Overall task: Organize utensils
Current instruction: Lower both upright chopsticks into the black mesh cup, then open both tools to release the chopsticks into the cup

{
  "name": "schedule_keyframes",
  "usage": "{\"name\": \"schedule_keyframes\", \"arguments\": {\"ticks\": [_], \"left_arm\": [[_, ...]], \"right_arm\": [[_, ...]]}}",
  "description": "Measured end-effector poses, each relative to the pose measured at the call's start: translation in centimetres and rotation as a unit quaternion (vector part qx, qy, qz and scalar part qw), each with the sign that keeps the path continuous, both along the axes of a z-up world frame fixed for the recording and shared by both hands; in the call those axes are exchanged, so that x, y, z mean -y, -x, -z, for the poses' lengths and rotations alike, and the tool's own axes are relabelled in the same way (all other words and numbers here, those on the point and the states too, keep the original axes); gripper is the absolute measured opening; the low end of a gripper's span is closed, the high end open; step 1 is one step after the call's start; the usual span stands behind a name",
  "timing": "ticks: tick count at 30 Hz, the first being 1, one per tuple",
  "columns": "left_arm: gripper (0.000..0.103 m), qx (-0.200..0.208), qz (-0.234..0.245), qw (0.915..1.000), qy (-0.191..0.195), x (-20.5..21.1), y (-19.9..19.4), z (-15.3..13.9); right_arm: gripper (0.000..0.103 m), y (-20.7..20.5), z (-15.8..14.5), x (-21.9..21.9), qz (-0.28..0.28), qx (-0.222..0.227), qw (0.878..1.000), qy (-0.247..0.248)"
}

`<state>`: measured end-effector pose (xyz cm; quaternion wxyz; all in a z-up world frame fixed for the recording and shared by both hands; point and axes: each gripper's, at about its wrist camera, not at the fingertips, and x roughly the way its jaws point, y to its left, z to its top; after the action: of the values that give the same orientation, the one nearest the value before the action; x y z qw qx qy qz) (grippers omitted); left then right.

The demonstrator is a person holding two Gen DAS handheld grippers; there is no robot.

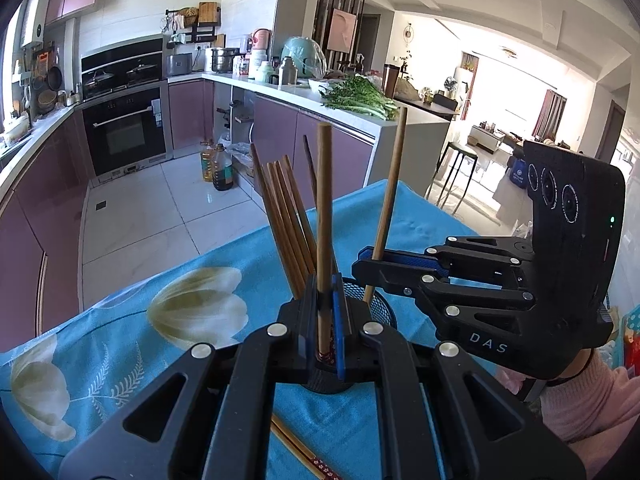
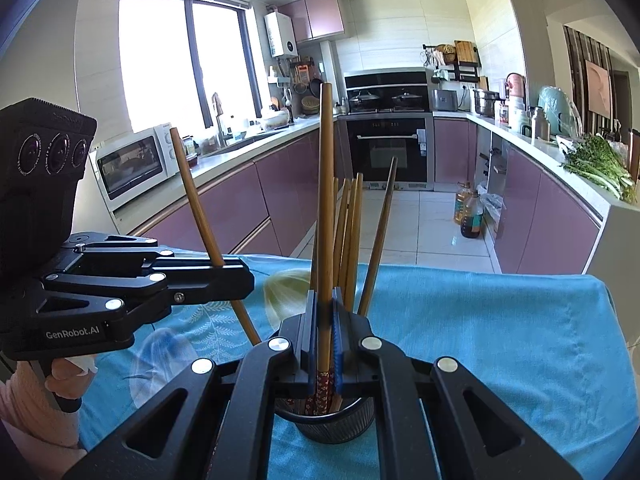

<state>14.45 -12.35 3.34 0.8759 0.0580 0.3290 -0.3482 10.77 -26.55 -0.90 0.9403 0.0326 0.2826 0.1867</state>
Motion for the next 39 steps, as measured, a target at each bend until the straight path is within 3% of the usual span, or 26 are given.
{"name": "schedule_keyframes", "arguments": {"ticks": [14,22,29,31,39], "left_arm": [[0.008,-0.043,-0.021,0.9988,-0.009,1.2,-3.6,2.5],[0.013,-0.051,-0.032,0.9982,-0.004,1.1,-3.8,3.8],[0.02,-0.032,-0.053,0.998,0.011,-0.3,-2.3,3.8],[0.027,-0.024,-0.058,0.9979,0.016,-0.9,-1.7,3.6],[0.039,0.024,-0.096,0.9944,0.035,-4.3,1.6,2.9]], "right_arm": [[0.007,-1.7,1.3,0.0,0.011,-0.024,1.0,-0.002],[0.008,-2.0,1.5,0.2,0.016,-0.028,0.999,-0.001],[0.017,-1.6,1.6,0.2,0.018,-0.026,0.999,-0.006],[0.02,-1.0,1.6,0.2,0.014,-0.023,1.0,-0.009],[0.029,2.4,0.6,-0.4,-0.029,-0.001,0.999,-0.018]]}}
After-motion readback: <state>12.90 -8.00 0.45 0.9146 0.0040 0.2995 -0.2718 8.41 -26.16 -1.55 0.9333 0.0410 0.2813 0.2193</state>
